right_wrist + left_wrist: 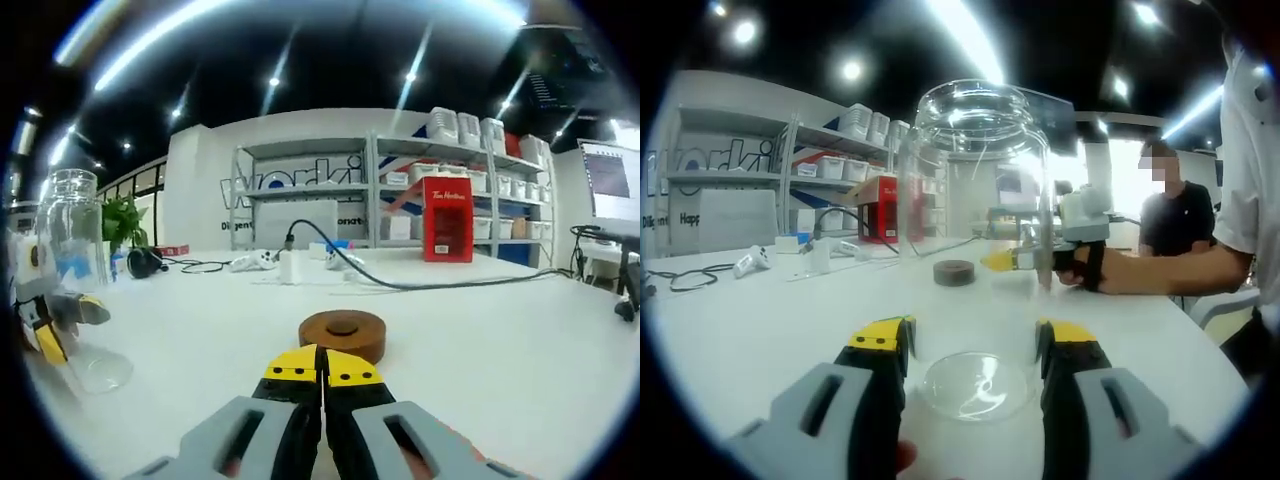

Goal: Clamp the coffee can twist off the lid put the lid on the table pick up the lid cover the can tighten the lid

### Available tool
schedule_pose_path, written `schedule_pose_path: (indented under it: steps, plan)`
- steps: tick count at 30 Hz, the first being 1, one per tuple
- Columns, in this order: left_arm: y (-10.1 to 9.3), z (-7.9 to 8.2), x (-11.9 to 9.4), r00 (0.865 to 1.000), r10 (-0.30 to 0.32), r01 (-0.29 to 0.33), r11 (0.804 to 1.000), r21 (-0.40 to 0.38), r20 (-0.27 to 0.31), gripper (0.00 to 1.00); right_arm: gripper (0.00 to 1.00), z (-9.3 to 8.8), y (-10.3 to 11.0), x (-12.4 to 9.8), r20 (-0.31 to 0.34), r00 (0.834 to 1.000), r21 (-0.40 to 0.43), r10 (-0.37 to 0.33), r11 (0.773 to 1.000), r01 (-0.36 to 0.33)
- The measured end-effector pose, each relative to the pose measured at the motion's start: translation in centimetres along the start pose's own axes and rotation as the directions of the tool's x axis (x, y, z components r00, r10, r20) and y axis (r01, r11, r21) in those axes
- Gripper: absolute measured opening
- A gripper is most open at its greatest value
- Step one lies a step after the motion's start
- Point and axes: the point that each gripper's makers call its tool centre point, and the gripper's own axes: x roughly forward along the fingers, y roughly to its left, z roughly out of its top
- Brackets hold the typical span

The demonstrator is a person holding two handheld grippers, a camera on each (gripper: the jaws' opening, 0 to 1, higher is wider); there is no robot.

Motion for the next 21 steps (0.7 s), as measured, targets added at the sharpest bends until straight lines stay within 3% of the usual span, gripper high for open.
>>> schedule_pose_path:
  steps: [14,21]
  plan:
    - [-0.07,-0.03,-0.01,1.000,0.001,-0.001,1.000,0.004,-0.001,0.44,0.00,0.43,-0.28,-0.19,0.029,0.999,-0.008,-0.016,1.000,0.016]
    - [-0.11,-0.03,0.00,1.000,0.000,0.000,1.000,0.007,-0.002,0.44,0.00,0.69,0.36,-0.13,0.042,0.999,-0.022,0.012,1.000,-0.011]
